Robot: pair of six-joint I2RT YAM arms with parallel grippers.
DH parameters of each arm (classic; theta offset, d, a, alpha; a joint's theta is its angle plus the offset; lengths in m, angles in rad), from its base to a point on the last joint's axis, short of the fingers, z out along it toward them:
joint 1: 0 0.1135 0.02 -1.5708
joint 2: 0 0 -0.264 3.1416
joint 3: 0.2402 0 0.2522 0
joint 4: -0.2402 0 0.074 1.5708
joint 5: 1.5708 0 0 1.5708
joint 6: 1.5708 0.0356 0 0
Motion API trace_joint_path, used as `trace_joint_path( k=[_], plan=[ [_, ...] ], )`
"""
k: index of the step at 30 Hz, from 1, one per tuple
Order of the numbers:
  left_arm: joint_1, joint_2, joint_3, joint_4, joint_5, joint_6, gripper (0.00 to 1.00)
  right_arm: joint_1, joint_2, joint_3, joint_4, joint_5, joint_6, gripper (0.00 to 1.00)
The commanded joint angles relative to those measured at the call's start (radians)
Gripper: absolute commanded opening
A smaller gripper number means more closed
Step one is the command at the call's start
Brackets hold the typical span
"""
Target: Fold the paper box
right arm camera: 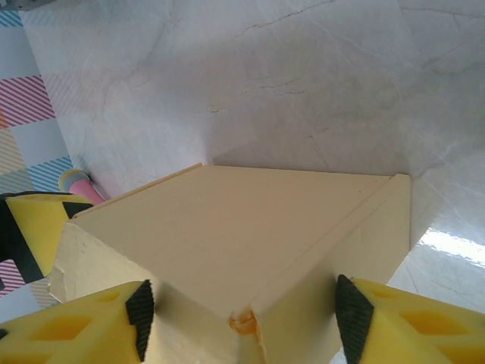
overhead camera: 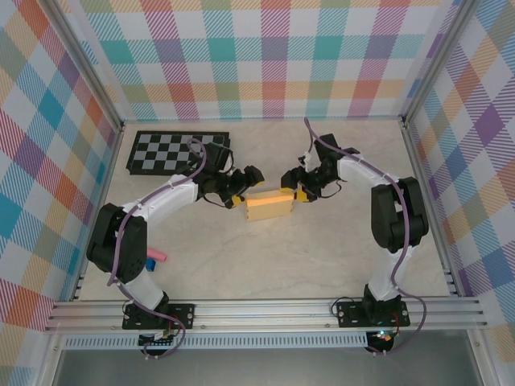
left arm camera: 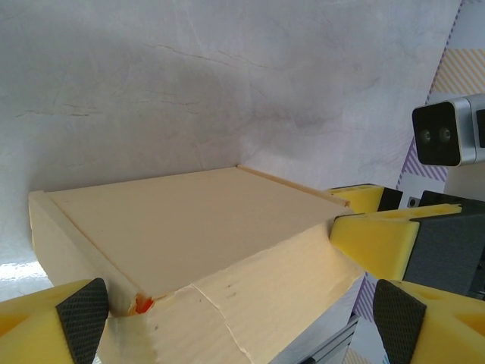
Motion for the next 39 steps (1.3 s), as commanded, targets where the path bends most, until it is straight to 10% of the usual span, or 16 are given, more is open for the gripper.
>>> trace_joint_path(
  k=[1, 26, 39],
  plan=[
    [-0.012, 0.007, 0.008, 0.046, 0.054, -0.021, 0.93, 0.027, -0.029, -0.016, 0.009, -0.017, 0.01, 0.73],
    [-0.006, 0.042, 0.001, 0.163, 0.167, -0.236, 0.97, 0.125, -0.062, -0.061, -0.011, 0.222, -0.029, 0.69],
    [0.045, 0.029, 0.05, -0.065, 0.066, 0.119, 1.0, 0.105, -0.137, -0.014, -0.037, 0.263, -0.021, 0.84]
  ],
)
